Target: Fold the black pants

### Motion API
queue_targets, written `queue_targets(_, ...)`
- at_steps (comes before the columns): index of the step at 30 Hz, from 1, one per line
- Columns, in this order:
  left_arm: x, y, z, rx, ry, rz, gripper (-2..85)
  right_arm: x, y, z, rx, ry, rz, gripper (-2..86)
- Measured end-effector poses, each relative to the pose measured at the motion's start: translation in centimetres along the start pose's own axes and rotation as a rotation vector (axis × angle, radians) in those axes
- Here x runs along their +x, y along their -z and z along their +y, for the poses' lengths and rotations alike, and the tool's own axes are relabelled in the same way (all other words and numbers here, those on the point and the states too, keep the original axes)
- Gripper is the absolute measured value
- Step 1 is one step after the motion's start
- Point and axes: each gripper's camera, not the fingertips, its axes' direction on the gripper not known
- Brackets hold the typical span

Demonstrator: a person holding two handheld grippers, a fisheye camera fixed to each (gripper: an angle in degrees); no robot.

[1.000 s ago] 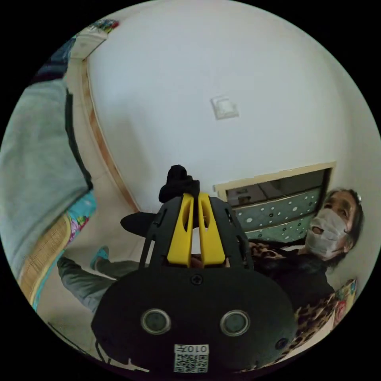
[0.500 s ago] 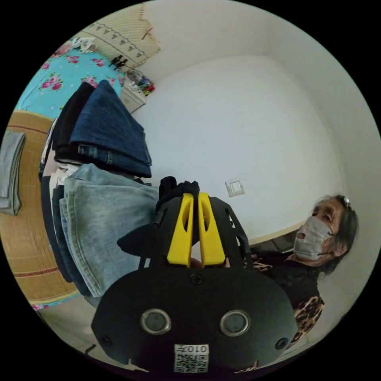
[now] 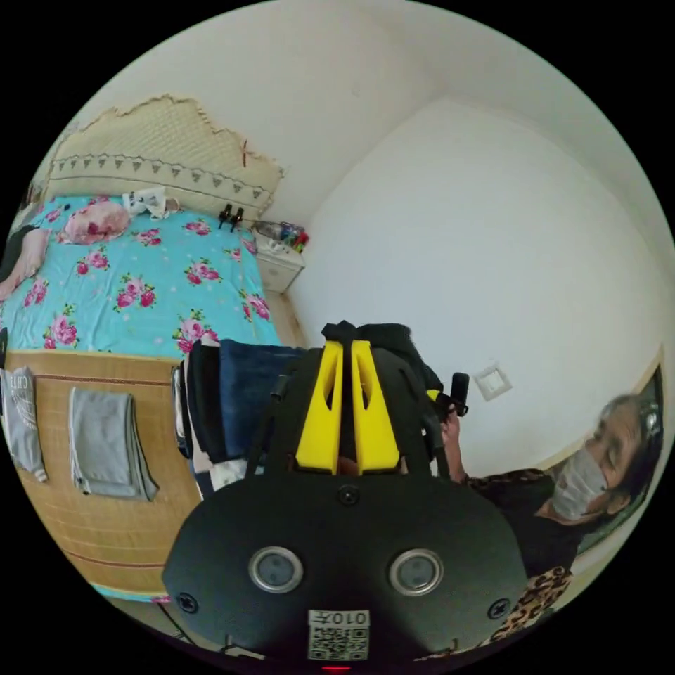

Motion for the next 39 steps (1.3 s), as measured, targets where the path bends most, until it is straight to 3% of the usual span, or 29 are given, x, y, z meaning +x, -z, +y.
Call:
queue_targets(4, -19.0, -15.0, -0.9, -0.262, 0.384, 0.099, 0.3, 14.6, -7.6, -1.5, -0.162, -0.482, -0.148, 5.9)
queue_targets(6, -23.0, -17.8, 0.8, -0.236, 0.486, 0.115, 0.3, 16.2, -7.0, -1.9, -0.093, -0.505, -0.254, 5.9)
queue_targets(8, -24.8, -18.8, 1.6, -0.160, 0.484, 0.252, 0.2, 16.5, -5.8, -3.1, -0.084, -0.489, -0.258, 5.9)
queue_targets(11, -24.8, -17.3, 0.5, -0.165, 0.486, 0.260, 0.2, 15.9, -3.9, -5.6, -0.112, -0.491, -0.273, 5.9)
queue_targets(13, -22.7, -15.3, -2.2, -0.176, 0.380, 0.226, 0.1, 13.6, -1.6, -8.1, -0.059, -0.401, -0.332, 5.9)
queue_targets(16, -19.9, -13.8, -5.1, -0.192, 0.241, 0.080, -0.1, 13.1, -0.3, -9.7, -0.035, -0.397, -0.219, 5.9)
queue_targets(19, -24.5, -17.7, -2.8, -0.349, 0.437, -0.042, -0.1, 16.6, -2.0, -8.8, -0.137, -0.605, -0.232, 6.1)
queue_targets(22, -27.8, -17.4, -0.2, -0.175, 0.532, 0.233, -0.1, 17.3, -1.7, -8.3, -0.041, -0.609, -0.387, 6.1)
queue_targets(26, -26.6, -15.2, 0.4, -0.080, 0.410, 0.352, -0.1, 17.1, -1.0, -9.8, 0.006, -0.588, -0.412, 6.4)
queue_targets(30, -26.0, -13.2, 2.8, -0.099, 0.407, 0.329, 0.0, 17.1, 2.6, -11.0, 0.075, -0.590, -0.380, 6.8)
queue_targets(32, -27.7, -12.9, 4.8, -0.190, 0.488, 0.275, 0.0, 17.0, 4.8, -11.2, 0.120, -0.605, -0.329, 6.6)
queue_targets(37, -28.6, -8.6, 9.3, 0.080, 0.578, 0.384, 0.5, 14.4, 8.4, -17.8, 0.184, -0.476, -0.140, 8.9)
queue_targets(39, -27.0, -8.2, 11.1, 0.071, 0.548, 0.341, 1.0, 14.2, 9.4, -20.2, 0.234, -0.474, -0.098, 11.1)
